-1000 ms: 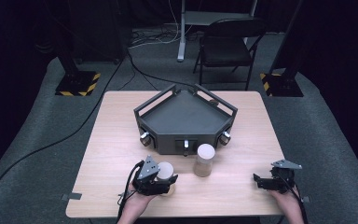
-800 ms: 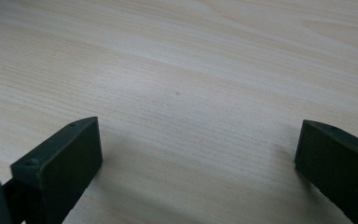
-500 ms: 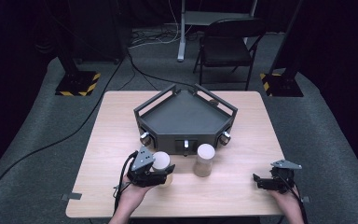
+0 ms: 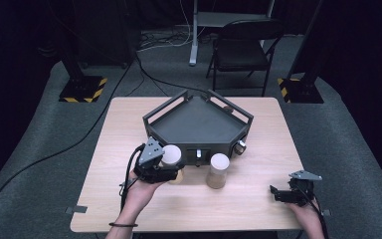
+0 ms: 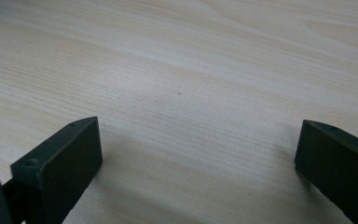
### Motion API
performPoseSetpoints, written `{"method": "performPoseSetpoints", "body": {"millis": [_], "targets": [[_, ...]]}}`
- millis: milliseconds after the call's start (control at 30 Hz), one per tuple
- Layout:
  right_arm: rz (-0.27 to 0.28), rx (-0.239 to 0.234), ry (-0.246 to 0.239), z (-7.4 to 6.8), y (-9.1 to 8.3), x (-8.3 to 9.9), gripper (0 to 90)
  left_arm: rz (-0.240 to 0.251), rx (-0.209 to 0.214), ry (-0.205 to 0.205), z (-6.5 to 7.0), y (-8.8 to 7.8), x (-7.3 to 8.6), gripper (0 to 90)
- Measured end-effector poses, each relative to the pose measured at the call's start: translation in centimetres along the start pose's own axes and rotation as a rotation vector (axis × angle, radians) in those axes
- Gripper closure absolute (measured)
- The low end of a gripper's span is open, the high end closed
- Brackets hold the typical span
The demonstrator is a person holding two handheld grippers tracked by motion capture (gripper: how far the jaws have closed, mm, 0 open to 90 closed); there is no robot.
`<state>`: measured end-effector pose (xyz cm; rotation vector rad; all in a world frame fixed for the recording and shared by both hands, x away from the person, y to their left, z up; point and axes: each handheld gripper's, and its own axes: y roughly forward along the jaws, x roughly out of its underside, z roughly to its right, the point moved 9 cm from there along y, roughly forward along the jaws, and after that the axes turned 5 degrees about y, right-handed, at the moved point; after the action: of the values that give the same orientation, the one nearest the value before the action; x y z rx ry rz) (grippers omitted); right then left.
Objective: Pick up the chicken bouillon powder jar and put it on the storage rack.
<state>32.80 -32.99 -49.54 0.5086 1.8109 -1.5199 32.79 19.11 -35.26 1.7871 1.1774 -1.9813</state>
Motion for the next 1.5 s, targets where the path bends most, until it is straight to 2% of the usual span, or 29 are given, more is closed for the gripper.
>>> {"method": "performPoseSetpoints", "body": {"millis": [367, 733, 933, 1067, 1200, 1400, 1500], "targets": [[0.001, -0.001, -0.001, 0.0, 0.0, 0.0, 0.0, 0.006, -0.023, 0.006, -1.8, 0.2, -3.6, 33.6], [-0.002, -0.002, -0.003, 0.0, 0.0, 0.0, 0.0, 0.019, -0.059, 0.000, -3.3, 0.7, -5.9, 33.6], [-0.001, -0.005, -0.004, 0.1, 0.0, 0.0, 0.0, 0.028, -0.071, -0.014, -4.6, 1.2, -7.0, 33.6], [-0.001, -0.005, -0.005, 0.1, 0.0, 0.0, 0.0, 0.030, -0.092, -0.001, -5.4, 1.9, -7.9, 33.6], [0.000, -0.007, -0.007, 0.0, 0.0, 0.0, 0.0, 0.027, -0.120, -0.009, -6.0, 2.9, -8.6, 33.6], [-0.001, -0.006, -0.004, -0.1, 0.0, 0.1, 0.0, 0.026, -0.143, -0.051, -6.9, 4.7, -9.1, 33.6], [-0.001, -0.007, -0.004, -0.1, 0.0, 0.1, 0.0, 0.007, -0.149, -0.057, -7.2, 5.8, -9.2, 33.6]]}}
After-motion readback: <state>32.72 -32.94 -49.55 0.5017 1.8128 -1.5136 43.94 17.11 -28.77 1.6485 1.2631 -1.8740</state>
